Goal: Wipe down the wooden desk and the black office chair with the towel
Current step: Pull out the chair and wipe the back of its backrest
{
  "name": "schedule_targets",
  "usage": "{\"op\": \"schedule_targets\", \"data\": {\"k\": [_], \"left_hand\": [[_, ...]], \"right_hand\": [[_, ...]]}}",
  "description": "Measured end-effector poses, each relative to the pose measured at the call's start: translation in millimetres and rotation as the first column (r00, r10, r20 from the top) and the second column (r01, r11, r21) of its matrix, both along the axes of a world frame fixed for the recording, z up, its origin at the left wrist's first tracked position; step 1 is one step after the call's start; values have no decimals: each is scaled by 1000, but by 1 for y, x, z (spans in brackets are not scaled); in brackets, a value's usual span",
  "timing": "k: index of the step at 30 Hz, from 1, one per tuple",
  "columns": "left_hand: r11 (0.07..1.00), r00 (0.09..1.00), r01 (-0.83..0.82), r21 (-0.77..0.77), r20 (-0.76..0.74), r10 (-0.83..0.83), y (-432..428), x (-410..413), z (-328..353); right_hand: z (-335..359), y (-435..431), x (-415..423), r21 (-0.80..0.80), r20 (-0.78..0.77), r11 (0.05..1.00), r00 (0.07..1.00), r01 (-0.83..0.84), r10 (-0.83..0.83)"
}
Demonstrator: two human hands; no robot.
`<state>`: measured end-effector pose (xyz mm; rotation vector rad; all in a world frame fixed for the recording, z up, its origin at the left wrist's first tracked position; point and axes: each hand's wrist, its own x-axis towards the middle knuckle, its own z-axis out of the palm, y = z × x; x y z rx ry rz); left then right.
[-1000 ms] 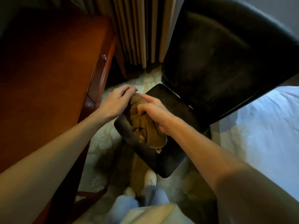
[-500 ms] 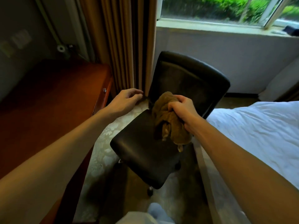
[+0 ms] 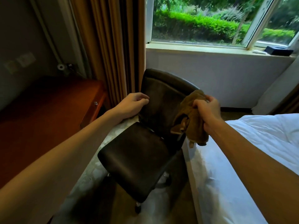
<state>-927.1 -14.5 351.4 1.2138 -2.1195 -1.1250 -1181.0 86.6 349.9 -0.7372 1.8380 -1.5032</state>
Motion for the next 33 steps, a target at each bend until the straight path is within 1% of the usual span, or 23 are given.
{"op": "schedule_targets", "data": {"k": [3,5,7,9,12,14,16,19,22,26,29,31,33], "left_hand": [[999,1000,-27,16,-1,27,5,-43,-5],[996,997,-82,20,-10,82,8,-79,-12],[992,992,-125,27,-15,125,10,-92,-17],[987,987,-158,43,-15,158,12,-122,-25],[984,990,-140,106,36,137,15,-154,-32],[989,990,-116,88,95,108,9,-178,-32],[995,985,-103,8,142,100,-2,-200,-30],[986,978,-27,-162,202,60,-29,-244,-33],[951,957,97,-295,291,-7,-64,-291,-45],[856,899,249,-454,438,-30,-118,-353,-69],[829,841,331,-451,540,-43,-159,-391,-88],[814,753,410,-413,657,-46,-184,-404,-101],[821,691,437,-368,722,-44,-206,-405,-113]], "right_hand": [[1,9,-57,19,-14,1000,1000,12,-12],[7,15,-103,36,-31,999,999,-19,21],[6,15,-125,52,-40,998,998,-38,40],[7,15,-157,79,-57,994,996,-71,75],[-1,10,-188,120,-59,986,991,-113,121],[-9,2,-206,135,-44,982,989,-133,140],[-18,-7,-219,140,-40,980,988,-140,147],[-33,-30,-244,165,-36,975,987,-149,157],[-49,-58,-268,205,-55,966,984,-155,169],[-65,-106,-299,233,-108,958,975,-167,197],[-69,-148,-323,268,-111,950,975,-160,195],[-70,-174,-334,276,-111,950,977,-148,184],[-73,-199,-341,278,-99,951,981,-136,169]]}}
